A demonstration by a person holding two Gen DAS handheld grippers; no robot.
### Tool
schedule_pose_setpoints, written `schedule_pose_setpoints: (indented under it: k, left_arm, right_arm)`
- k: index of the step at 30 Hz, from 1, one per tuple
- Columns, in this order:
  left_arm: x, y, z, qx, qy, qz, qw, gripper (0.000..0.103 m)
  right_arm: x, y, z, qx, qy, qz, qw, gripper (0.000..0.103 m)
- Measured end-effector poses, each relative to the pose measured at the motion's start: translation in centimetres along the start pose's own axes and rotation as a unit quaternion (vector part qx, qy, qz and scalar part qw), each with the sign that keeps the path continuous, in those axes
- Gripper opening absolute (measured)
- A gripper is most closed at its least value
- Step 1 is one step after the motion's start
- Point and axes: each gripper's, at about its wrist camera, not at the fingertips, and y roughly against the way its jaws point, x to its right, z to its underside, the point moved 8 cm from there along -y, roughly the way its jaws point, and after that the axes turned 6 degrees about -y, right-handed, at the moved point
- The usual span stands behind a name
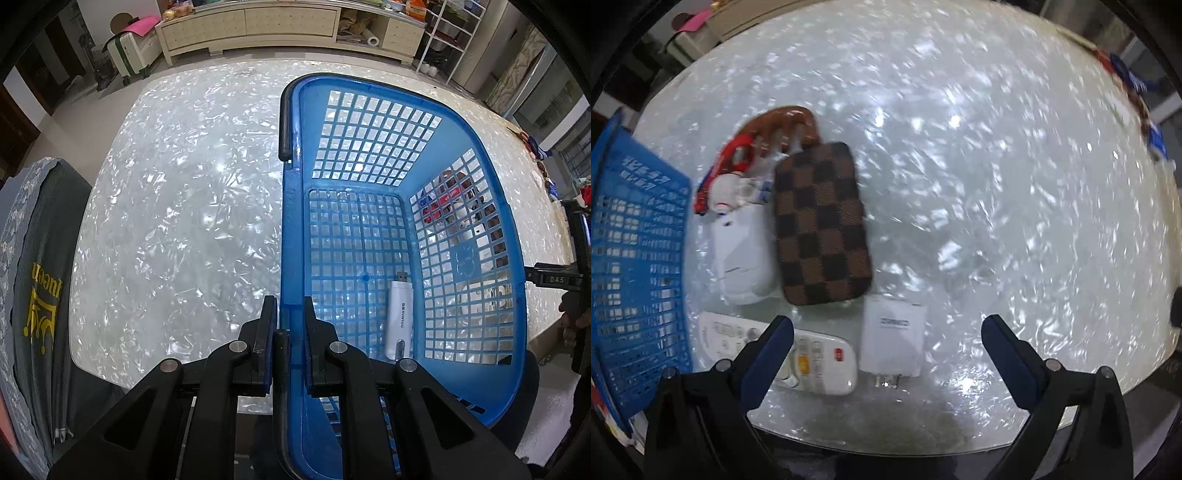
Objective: Organize rigid objects
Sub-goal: 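Move the right gripper back to the white ZUNKO charger, then close the right gripper on the white ZUNKO charger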
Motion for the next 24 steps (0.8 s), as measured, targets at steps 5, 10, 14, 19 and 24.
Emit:
schedule_pose_setpoints:
  k: [5,10,14,19,24]
  left_arm:
    - [-0.2,-0.1,0.1,-0.001,0.001,0.000,1.0000,0.013]
    - [-0.2,-0.2,0.1,-0.001,0.000,-0.001,1.0000,0.014]
    - [-0.2,-0.2,0.1,-0.001,-0.001,-0.001,1.0000,0.013]
    - [-0.3,-0.2,0.1,0.000,-0.001,-0.003,1.0000,0.013]
    - [-0.3,-0.2,0.2,-0.001,0.001,-0.003,1.0000,0.013]
  right_arm:
    - [1.6,-0.9,0.5,0.000,-0.017,0.004,1.000,0.087]
    - [3.3,-2.5,0.9,-0.005,-0.022,0.011,1.000,0.082]
    - [3.0,-2.8,1.2,0.009,-0.016,0.039,0.999,0.068]
    - [1.2,-2.8,1.8,0.017,-0.006,0.039,0.999,0.050]
    - [0.7,-2.7,1.6,0.029,0.000,0.035,0.999,0.036]
